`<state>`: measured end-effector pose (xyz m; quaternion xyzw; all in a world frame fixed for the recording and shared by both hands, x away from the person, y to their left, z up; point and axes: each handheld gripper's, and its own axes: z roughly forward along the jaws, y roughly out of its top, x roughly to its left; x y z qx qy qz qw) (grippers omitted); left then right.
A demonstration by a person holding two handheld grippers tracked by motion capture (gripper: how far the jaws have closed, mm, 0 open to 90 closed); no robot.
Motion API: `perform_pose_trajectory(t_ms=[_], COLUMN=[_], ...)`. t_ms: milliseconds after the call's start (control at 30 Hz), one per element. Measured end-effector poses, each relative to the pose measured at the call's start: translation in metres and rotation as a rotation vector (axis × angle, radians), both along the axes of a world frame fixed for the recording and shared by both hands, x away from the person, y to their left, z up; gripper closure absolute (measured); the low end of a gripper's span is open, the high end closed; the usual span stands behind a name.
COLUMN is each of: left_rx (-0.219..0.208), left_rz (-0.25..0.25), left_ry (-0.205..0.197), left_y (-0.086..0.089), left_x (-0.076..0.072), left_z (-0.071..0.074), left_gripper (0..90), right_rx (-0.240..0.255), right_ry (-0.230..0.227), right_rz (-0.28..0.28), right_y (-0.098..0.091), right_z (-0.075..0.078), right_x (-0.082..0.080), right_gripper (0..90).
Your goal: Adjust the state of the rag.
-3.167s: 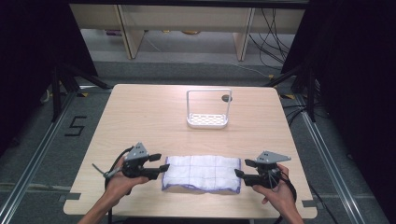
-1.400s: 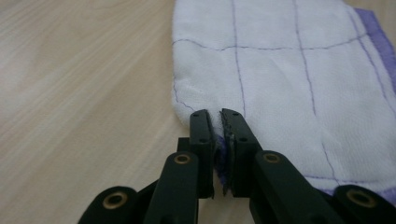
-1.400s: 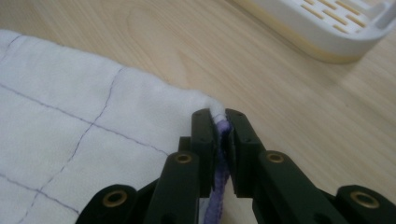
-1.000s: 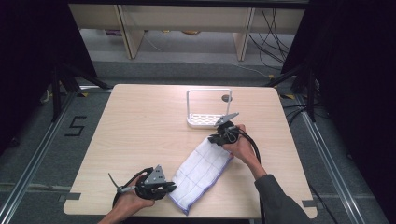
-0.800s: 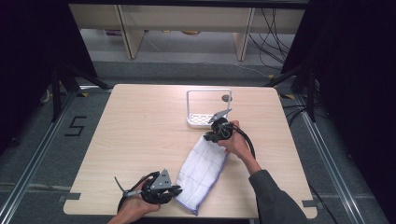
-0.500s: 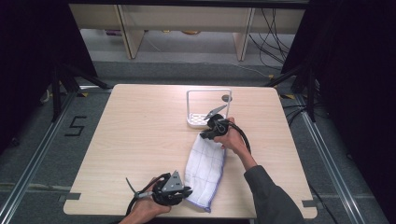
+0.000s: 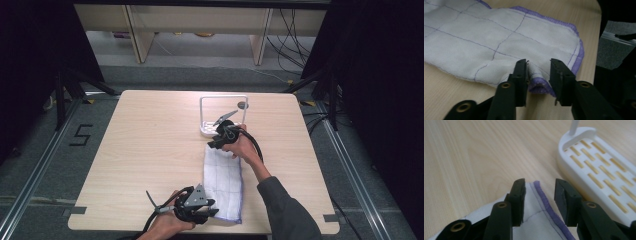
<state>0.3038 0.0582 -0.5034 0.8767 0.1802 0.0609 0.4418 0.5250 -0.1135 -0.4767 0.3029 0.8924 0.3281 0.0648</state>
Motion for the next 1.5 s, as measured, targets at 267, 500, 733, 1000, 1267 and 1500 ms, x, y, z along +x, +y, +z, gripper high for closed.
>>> perform_pose_trajectory(t_ms=[267, 500, 733, 1000, 1267, 1500], left_rx=[-0.039, -0.081, -0.068, -0.045, -0.02, -0.024], left_rz=[0.081, 0.196, 0.315, 0.405, 0.408, 0.414], left_ry=[-0.005, -0.004, 0.038, 0.07, 0.069, 0.076], left_y=[0.009, 0.026, 0.047, 0.045, 0.028, 0.023], left_x=[0.009, 0.041, 0.083, 0.126, 0.154, 0.174], left_z=[0.008, 0.022, 0.022, 0.015, 0.007, -0.001], left_gripper=[39.7, 34.6, 33.1, 28.8, 29.8, 31.6], right_rx=[0.075, 0.132, 0.115, 0.096, 0.053, 0.043], right_ry=[-0.06, -0.092, -0.073, -0.069, -0.035, -0.037], right_rz=[-0.085, -0.157, -0.205, -0.244, -0.252, -0.248], right_y=[-0.022, -0.061, -0.087, -0.092, -0.092, -0.089], right_z=[0.023, 0.035, 0.03, 0.016, 0.0, -0.006], right_x=[-0.023, -0.044, -0.049, -0.045, -0.038, -0.036], right_gripper=[48.3, 45.4, 43.4, 41.5, 40.5, 39.8])
